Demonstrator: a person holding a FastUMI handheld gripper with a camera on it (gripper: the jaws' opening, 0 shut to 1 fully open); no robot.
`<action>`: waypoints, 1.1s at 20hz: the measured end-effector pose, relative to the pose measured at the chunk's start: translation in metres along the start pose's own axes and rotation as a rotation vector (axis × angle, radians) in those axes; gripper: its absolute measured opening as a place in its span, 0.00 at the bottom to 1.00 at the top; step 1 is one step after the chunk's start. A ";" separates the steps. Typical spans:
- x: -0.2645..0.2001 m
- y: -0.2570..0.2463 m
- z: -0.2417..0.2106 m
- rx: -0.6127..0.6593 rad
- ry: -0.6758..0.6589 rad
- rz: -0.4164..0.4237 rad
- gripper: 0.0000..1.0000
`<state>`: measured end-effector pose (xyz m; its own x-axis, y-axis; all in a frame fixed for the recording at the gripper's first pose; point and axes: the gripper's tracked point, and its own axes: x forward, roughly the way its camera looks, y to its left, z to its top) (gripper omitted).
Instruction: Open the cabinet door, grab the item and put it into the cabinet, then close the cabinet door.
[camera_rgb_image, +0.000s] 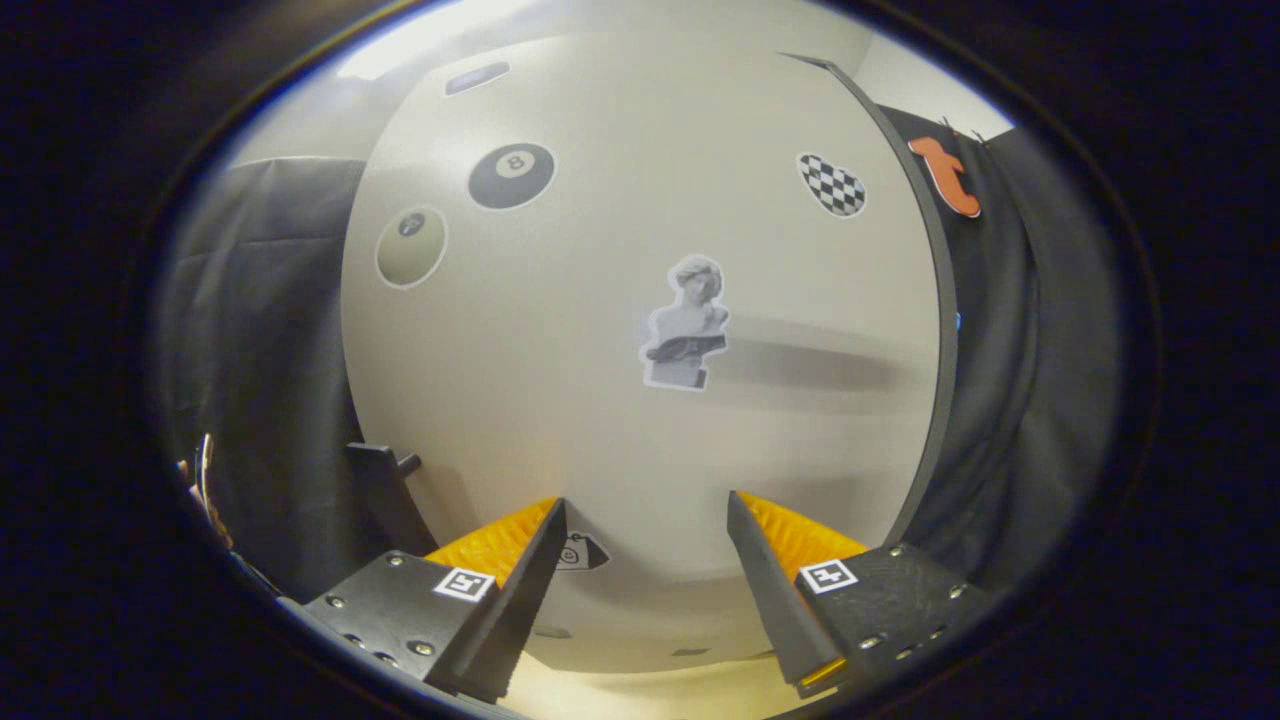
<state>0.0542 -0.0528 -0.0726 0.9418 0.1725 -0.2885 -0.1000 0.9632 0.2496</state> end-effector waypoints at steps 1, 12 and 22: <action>0.000 0.000 0.001 0.003 -0.002 -0.005 0.95; 0.004 -0.003 -0.002 -0.036 -0.016 -0.106 0.95; 0.004 0.001 -0.006 -0.049 -0.017 -0.075 0.96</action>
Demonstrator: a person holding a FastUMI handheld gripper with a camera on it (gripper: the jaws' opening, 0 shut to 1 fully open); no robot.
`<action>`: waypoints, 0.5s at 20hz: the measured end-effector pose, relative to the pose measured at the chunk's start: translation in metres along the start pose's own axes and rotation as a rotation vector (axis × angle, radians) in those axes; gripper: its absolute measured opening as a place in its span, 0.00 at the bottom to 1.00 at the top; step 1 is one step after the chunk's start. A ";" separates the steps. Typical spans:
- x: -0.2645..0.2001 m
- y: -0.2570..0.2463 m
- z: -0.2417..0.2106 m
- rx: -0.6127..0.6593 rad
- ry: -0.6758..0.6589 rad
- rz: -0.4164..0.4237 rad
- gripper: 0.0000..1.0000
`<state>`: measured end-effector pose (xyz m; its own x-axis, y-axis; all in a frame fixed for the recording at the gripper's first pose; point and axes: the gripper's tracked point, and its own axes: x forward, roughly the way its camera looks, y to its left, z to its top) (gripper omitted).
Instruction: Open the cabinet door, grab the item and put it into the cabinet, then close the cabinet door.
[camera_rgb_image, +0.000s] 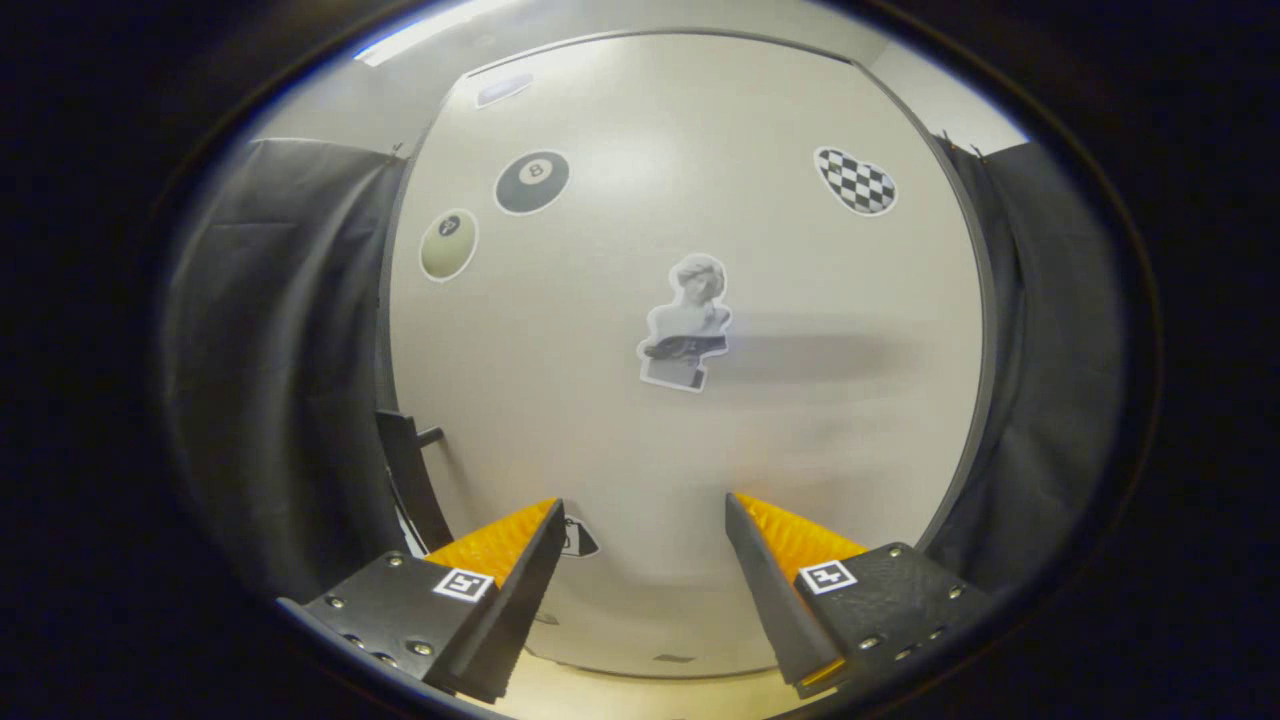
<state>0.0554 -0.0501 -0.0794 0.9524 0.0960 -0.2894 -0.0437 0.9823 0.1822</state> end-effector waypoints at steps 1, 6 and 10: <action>-0.001 0.000 0.000 0.002 0.000 0.008 0.96; -0.023 -0.032 0.043 -0.011 -0.110 -0.027 0.95; -0.061 -0.086 0.075 -0.043 -0.179 -0.080 0.95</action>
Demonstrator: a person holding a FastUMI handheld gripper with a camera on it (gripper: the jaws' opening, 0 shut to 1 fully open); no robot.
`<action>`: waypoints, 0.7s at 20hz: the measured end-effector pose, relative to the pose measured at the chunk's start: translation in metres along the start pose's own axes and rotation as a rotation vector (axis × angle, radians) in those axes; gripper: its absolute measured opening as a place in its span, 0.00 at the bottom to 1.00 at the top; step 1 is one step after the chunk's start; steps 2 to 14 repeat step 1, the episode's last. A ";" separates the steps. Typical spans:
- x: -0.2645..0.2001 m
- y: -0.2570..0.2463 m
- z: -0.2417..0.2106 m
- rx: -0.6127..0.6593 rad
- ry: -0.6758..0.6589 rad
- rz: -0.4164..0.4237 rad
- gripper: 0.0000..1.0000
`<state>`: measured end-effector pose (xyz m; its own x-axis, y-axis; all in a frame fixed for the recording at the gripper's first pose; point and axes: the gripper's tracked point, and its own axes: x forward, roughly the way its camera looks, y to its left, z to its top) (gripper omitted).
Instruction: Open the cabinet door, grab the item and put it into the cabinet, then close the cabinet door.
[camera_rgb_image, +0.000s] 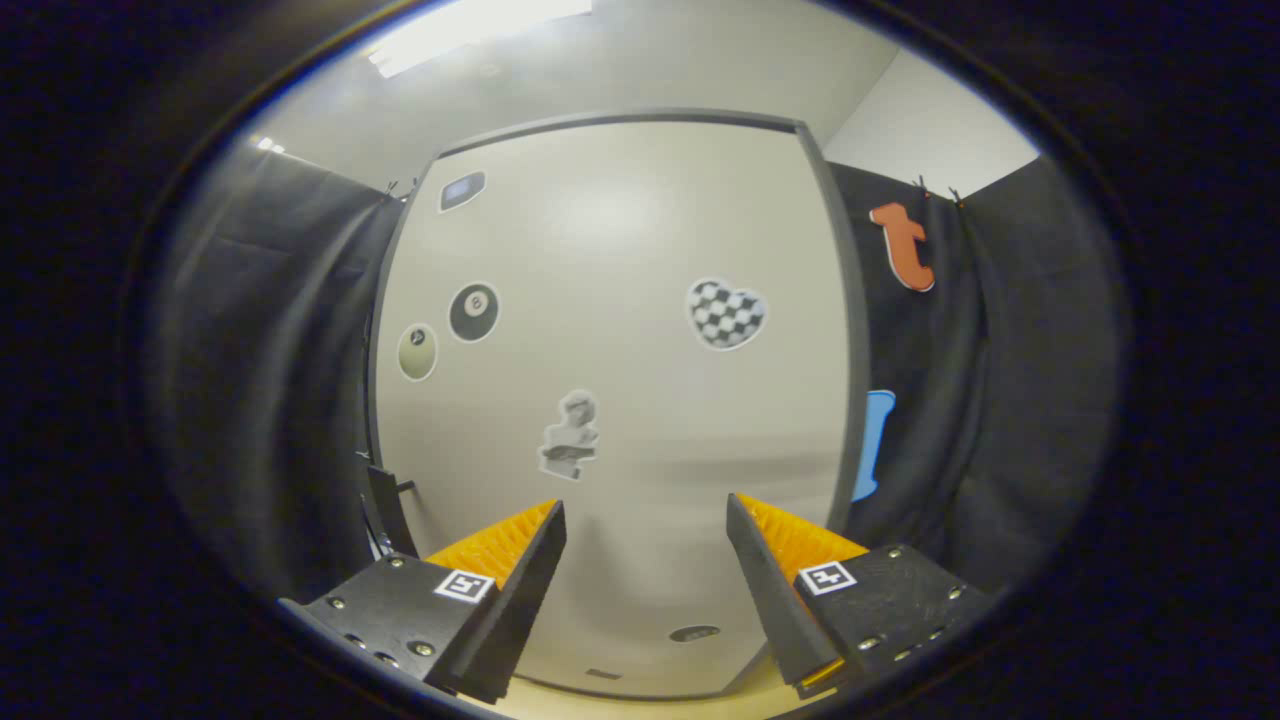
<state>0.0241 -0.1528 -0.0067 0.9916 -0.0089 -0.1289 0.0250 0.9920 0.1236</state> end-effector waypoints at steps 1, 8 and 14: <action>-0.006 -0.018 0.006 -0.005 -0.013 -0.018 0.95; -0.006 -0.018 0.006 -0.005 -0.013 -0.018 0.95; -0.006 -0.018 0.006 -0.005 -0.013 -0.018 0.95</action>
